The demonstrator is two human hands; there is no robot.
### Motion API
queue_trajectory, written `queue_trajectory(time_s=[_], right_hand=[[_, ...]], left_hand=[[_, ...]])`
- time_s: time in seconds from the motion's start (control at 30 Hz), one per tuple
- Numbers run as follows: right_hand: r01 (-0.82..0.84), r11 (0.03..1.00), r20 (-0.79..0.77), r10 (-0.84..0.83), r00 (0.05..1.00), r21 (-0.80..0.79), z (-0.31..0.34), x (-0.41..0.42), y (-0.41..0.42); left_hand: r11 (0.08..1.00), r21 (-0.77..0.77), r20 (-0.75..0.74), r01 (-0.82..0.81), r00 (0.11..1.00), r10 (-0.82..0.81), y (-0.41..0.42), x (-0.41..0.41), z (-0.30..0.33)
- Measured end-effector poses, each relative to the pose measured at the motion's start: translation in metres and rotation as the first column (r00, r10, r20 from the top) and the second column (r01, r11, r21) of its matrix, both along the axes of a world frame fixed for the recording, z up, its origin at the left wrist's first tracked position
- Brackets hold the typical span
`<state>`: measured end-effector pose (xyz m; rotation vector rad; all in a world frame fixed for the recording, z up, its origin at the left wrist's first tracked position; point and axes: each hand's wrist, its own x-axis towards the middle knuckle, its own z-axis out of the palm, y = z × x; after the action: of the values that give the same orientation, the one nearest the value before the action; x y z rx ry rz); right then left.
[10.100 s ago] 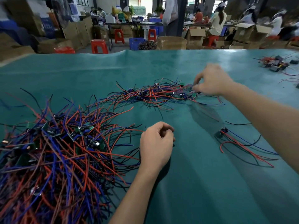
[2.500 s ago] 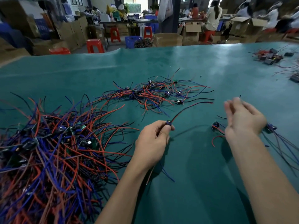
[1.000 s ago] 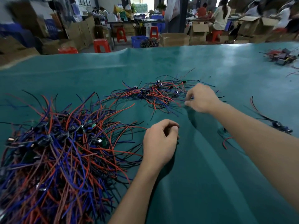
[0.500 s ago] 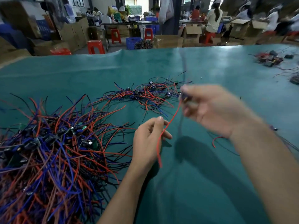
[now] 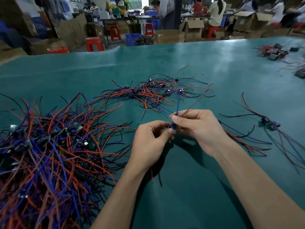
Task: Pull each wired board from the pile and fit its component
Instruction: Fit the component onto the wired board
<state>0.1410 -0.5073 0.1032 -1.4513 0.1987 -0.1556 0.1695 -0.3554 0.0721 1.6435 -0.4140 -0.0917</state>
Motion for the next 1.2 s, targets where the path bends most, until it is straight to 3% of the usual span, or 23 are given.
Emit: queue_trajectory(time_s=[0.07, 0.13, 0.3, 0.37, 0.47, 0.53, 0.57, 0.63, 0.7, 0.77, 0.87, 1.03, 1.1, 1.2], right_hand=[[0.102, 0.985, 0.069, -0.093, 0.993, -0.138, -0.001, 0.001, -0.007], [0.169, 0.976, 0.129, -0.151, 0.980, -0.139, 0.000, 0.003, -0.012], [0.366, 0.921, 0.141, -0.383, 0.913, 0.131, 0.004, 0.005, -0.034], [0.448, 0.843, 0.105, -0.496, 0.862, 0.299, 0.006, 0.003, -0.045], [0.576, 0.650, 0.019, -0.671, 0.741, 0.495, 0.007, 0.001, -0.051], [0.664, 0.563, -0.017, -0.756, 0.654, 0.492, 0.009, 0.002, -0.049], [0.683, 0.578, -0.017, -0.758, 0.652, 0.447, 0.009, 0.003, -0.045], [0.596, 0.746, 0.012, -0.627, 0.779, 0.298, 0.006, 0.004, -0.026], [0.369, 0.929, 0.005, -0.369, 0.929, 0.043, -0.003, 0.004, 0.001], [0.215, 0.953, 0.044, -0.210, 0.977, -0.215, -0.012, 0.004, 0.023], [0.270, 0.888, 0.229, -0.194, 0.954, -0.371, -0.009, 0.001, 0.027], [0.533, 0.808, 0.540, -0.341, 0.770, -0.250, 0.052, -0.003, 0.008], [0.509, 0.833, 0.649, -0.268, 0.713, -0.216, 0.088, -0.002, 0.023], [0.251, 0.931, 0.688, 0.001, 0.726, -0.266, 0.133, 0.010, 0.065]], left_hand=[[1.000, 0.021, -0.015, 0.003, 1.000, -0.003, -0.001, 0.000, -0.001], [0.999, 0.048, -0.008, 0.010, 1.000, -0.010, -0.002, -0.001, -0.001], [0.997, 0.068, -0.011, 0.021, 1.000, -0.020, 0.000, 0.000, -0.002], [0.996, 0.088, -0.006, 0.012, 1.000, -0.011, -0.001, 0.000, -0.003], [0.995, 0.085, 0.023, -0.048, 0.999, 0.046, 0.000, 0.001, -0.005], [0.992, 0.026, 0.025, -0.122, 0.992, 0.121, 0.000, 0.003, -0.006], [0.988, -0.014, 0.011, -0.154, 0.988, 0.154, 0.000, 0.004, -0.006], [0.980, -0.092, -0.033, -0.174, 0.985, 0.171, -0.001, 0.004, -0.006], [0.980, -0.134, -0.055, -0.146, 0.989, 0.139, -0.002, 0.002, -0.006], [0.988, -0.117, -0.012, -0.096, 0.995, 0.095, -0.001, 0.002, -0.005], [0.999, -0.043, 0.039, -0.030, 0.999, 0.031, 0.001, 0.002, -0.004], [0.996, 0.086, 0.085, 0.020, 0.996, -0.028, 0.000, 0.000, -0.003], [0.997, 0.074, 0.045, 0.013, 0.999, -0.017, 0.000, 0.000, -0.002], [0.988, 0.154, 0.058, -0.014, 0.998, 0.005, -0.001, 0.000, -0.003]])
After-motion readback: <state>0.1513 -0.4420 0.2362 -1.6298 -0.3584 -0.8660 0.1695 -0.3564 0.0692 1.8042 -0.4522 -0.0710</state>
